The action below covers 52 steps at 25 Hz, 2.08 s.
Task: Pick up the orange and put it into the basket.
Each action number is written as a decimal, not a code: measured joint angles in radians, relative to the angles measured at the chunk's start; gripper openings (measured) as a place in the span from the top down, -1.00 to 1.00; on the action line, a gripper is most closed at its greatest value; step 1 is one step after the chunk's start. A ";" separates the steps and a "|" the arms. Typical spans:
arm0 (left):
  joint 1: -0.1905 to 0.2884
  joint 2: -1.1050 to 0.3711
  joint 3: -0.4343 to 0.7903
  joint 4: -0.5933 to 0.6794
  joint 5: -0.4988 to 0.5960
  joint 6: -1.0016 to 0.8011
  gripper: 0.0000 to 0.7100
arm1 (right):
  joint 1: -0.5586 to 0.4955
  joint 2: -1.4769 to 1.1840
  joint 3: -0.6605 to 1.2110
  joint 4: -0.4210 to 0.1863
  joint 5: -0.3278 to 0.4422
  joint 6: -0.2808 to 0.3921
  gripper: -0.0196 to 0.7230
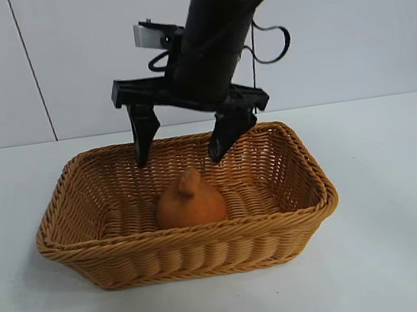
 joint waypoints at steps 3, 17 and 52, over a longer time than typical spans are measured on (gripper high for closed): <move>0.000 0.000 0.000 0.000 0.000 0.000 -0.73 | -0.014 0.000 -0.027 -0.036 0.002 0.020 -0.75; 0.000 0.000 0.000 0.000 0.000 0.000 -0.73 | -0.462 0.000 -0.029 -0.055 0.008 -0.014 -0.75; 0.000 0.000 0.000 0.000 0.000 0.000 -0.73 | -0.523 -1.018 1.227 0.032 -0.060 -0.129 -0.75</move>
